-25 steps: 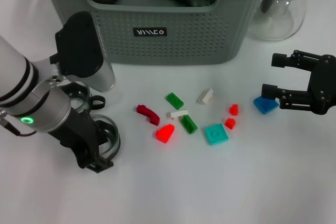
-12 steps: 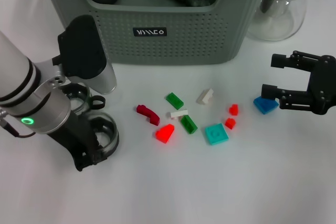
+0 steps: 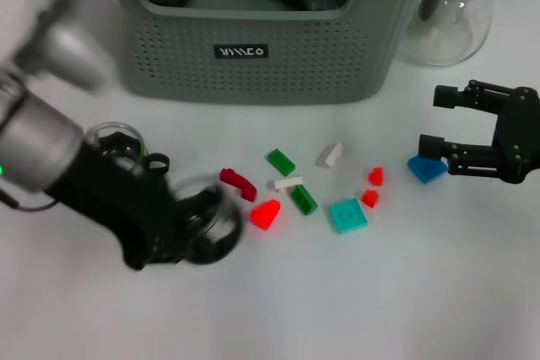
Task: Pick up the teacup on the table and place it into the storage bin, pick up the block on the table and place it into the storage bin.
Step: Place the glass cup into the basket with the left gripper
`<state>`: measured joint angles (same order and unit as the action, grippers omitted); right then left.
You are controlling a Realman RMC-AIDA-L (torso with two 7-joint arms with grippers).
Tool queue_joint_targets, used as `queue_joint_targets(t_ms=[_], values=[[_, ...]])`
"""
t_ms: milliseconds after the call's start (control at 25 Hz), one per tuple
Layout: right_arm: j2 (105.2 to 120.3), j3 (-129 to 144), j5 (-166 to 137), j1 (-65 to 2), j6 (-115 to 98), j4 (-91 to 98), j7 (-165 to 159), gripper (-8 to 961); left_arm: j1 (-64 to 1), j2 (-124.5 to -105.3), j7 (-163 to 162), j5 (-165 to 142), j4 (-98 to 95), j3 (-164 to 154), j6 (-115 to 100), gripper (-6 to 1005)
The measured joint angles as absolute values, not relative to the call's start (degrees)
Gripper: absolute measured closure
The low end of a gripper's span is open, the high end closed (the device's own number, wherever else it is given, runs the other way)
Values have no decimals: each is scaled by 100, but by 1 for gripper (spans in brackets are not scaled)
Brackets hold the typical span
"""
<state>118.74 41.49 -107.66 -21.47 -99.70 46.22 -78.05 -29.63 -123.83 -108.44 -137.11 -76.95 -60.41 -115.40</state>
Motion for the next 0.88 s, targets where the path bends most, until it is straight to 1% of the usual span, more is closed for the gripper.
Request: queue_joint_targets(t_ms=[120, 200, 280, 440, 480, 520, 600, 680, 720, 760, 800, 840, 880], values=[[11874, 4148, -10766, -2140, -9976, 4623, -7805, 95, -3265, -12172, -10364, -12410, -6576, -4984, -11807, 962], [11874, 4149, -10766, -2134, -9979, 4622, -7805, 95, -3330, -11982, -10333, -11209, -5903, -4674, -11823, 962], [11873, 4148, -10766, -2129, -9976, 4623, -7805, 95, -3321, -11850, -10411, -9841, -5490, -4525, -11694, 961], [11874, 4149, -10767, -2140, -9961, 4623, -7805, 95, -3373, -11909, -11094, -8787, -5920, -4412, -10507, 960], [11874, 4147, -10766, -2145, -9960, 4624, -7805, 95, -3503, -11901, -11526, -8711, -6302, -4531, -9807, 959], [11875, 4151, -10767, -2150, -9963, 4623, -7805, 95, -3651, -11848, -11796, -8822, -6501, -4685, -9330, 959], [11877, 4162, -10767, -2166, -9961, 4623, -7810, 96, -4026, -11677, -12305, -9286, -6620, -4971, -8607, 958], [11882, 4163, -10767, -2177, -9954, 4623, -7813, 96, -4582, -11427, -12913, -10179, -6427, -5267, -7999, 958], [11888, 4159, -10767, -2181, -9955, 4623, -7813, 96, -4582, -11427, -12913, -10179, -6427, -5267, -7999, 957], [11889, 4155, -10767, -2181, -9949, 4623, -7813, 96, -5011, -11290, -13259, -10838, -6127, -5430, -7723, 957], [11892, 4153, -10770, -2180, -9946, 4623, -7814, 95, -5420, -11200, -13560, -11522, -5734, -5573, -7475, 957], [11897, 4155, -10771, -2181, -9940, 4621, -7814, 95, -5741, -11160, -13714, -12045, -5288, -5644, -7262, 956], [11899, 4154, -10773, -2180, -9939, 4619, -7814, 95, -5741, -11160, -13714, -12045, -5288, -5644, -7262, 956]])
